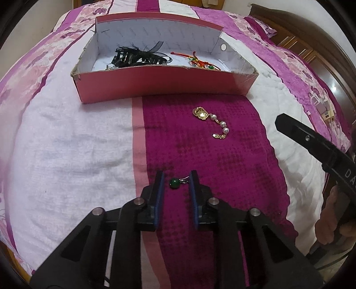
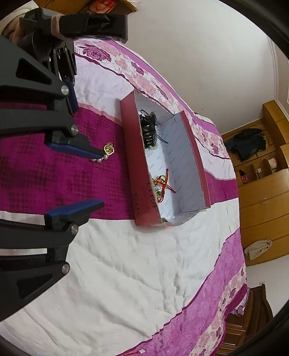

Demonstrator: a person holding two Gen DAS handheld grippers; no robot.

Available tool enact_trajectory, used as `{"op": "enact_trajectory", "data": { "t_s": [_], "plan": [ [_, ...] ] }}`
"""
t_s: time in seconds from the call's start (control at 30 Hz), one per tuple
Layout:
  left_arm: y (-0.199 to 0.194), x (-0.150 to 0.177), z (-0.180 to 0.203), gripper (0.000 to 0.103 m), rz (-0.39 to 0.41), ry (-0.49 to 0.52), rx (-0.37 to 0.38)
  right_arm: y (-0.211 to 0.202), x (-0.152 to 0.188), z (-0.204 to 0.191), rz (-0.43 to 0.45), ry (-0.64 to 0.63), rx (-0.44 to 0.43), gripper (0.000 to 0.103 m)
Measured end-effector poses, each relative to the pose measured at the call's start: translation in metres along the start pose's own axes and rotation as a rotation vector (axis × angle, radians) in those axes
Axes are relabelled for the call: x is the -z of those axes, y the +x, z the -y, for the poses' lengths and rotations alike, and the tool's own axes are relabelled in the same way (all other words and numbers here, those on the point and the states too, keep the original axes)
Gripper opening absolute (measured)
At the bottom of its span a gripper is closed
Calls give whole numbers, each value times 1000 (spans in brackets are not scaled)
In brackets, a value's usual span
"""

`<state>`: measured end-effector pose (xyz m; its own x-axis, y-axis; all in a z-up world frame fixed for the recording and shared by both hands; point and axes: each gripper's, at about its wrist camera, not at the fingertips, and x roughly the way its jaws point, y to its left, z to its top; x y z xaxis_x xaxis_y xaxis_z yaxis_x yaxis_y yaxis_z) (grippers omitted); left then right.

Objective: Organize jewelry
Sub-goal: 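Grasp the green-bead earring with the left tool while the right grasps the gold pearl earring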

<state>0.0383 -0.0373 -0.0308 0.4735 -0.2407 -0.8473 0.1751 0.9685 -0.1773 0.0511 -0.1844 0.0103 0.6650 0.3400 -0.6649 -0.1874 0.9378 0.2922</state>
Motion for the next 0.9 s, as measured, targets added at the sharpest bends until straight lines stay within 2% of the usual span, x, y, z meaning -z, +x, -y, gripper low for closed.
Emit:
{"op": "enact_trajectory", "data": {
  "t_s": [0.03, 0.07, 0.17, 0.37, 0.57, 0.9],
  "plan": [
    [0, 1, 0, 3, -2, 6, 2, 1, 0, 0, 0, 1, 0, 41],
    [1, 2, 0, 1, -4, 9, 6, 3, -2, -1, 2, 5, 1, 41],
    [-1, 2, -1, 1, 4, 14, 18, 9, -6, -5, -2, 23, -19, 41],
    [-15, -3, -6, 1, 55, 7, 32, 16, -3, -17, -31, -30, -18, 41],
    [-28, -15, -21, 1, 119, -37, -2, 23, -4, -21, -48, -43, -15, 41],
    [-32, -23, -38, 1, 156, -93, -38, 53, -7, -41, -106, -101, -24, 41]
  ]
}}
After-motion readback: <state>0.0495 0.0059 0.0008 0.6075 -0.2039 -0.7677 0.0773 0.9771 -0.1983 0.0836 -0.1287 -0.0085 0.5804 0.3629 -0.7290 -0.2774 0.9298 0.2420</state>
